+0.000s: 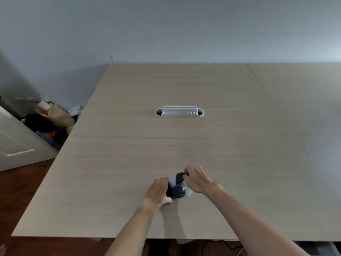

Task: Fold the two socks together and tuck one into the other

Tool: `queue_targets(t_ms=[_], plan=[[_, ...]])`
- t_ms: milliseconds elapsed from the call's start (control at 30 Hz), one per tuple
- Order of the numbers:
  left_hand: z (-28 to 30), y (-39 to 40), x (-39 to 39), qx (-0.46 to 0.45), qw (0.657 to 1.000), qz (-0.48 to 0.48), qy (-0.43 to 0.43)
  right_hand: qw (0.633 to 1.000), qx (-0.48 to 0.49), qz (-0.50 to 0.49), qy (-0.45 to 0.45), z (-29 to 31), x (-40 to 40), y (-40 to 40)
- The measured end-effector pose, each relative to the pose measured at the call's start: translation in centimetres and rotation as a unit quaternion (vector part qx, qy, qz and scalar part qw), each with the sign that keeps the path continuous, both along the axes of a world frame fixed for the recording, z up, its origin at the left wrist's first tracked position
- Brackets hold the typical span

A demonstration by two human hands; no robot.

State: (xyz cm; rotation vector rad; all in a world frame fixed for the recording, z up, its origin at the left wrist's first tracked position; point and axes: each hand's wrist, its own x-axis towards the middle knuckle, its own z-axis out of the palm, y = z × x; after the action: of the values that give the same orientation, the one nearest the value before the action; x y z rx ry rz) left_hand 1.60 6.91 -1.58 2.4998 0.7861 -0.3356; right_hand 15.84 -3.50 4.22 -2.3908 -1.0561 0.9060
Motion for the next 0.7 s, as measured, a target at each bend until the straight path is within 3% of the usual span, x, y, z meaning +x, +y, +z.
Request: queue_targets(t_ms=[100,300,433,567,700], plan=[[0.0,0.2,-0.2,-0.02,1.0,0.012,-0.016,0.998,-0.027,0.002,0.055,0.1,-0.5,0.7],[0.2,0.3,-0.3,-0.044,0.998,0.038,-0.023,0.998,-0.061,-0.004,-0.032,1.5,0.4,1.1],[0.0,0.6,-0.2,-0.048,0.998,0.029,-0.023,0.998,-0.048,0.039,0.028,1.0,0.0,2.2],[0.0,0.9,0.0,-0.065,0.997,0.03,-0.026,0.993,-0.105,0.051,-0.031,1.8,0.6,1.4],[-0.1,1.0,-0.1,-0.07,0.997,0.024,-0.036,0.998,-0.065,0.019,-0.01,1.8,1.6,1.5]])
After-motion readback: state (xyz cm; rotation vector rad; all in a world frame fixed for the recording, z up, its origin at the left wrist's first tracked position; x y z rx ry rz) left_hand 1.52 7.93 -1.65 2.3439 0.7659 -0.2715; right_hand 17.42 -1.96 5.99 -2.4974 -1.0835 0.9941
